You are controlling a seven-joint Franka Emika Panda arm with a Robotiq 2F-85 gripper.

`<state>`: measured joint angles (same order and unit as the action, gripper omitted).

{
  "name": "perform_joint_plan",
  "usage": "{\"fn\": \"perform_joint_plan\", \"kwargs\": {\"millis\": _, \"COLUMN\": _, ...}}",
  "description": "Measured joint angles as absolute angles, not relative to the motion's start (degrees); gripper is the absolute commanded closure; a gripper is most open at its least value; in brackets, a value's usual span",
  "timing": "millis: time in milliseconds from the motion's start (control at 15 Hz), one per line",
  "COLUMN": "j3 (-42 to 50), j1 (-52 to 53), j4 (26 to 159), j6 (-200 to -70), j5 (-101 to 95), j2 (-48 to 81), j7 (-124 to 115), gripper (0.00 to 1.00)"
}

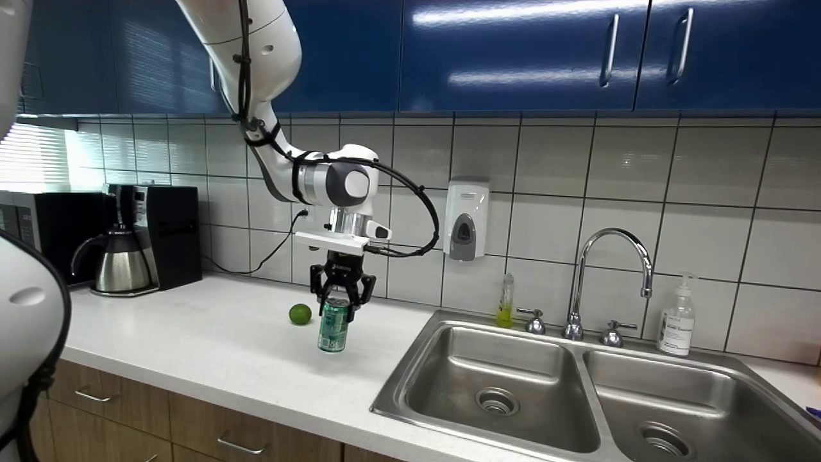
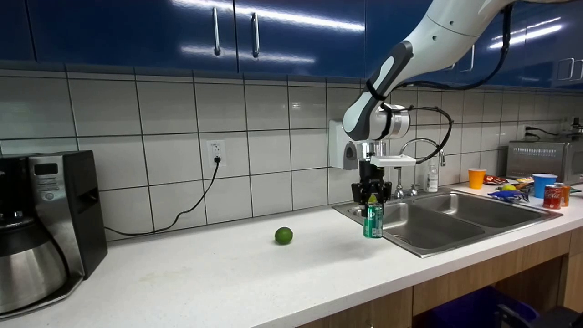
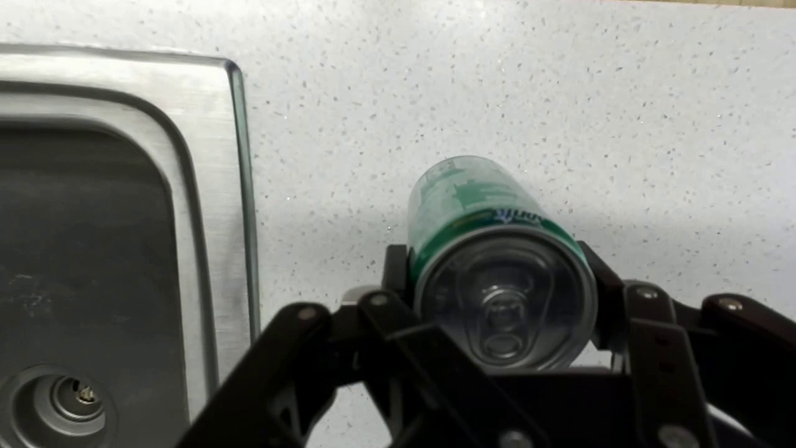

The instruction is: Remove the can from the sink

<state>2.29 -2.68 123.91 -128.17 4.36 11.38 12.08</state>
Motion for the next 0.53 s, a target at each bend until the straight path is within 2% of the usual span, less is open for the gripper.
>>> {"fn": "perform_joint_plan", "kwargs": {"millis": 533, "j3": 1.41, "j1": -2.24, "j4": 124.25, "j6": -133.67, "j5": 4.38, "j2": 15.77, "j7": 12.05, "gripper": 0.62}}
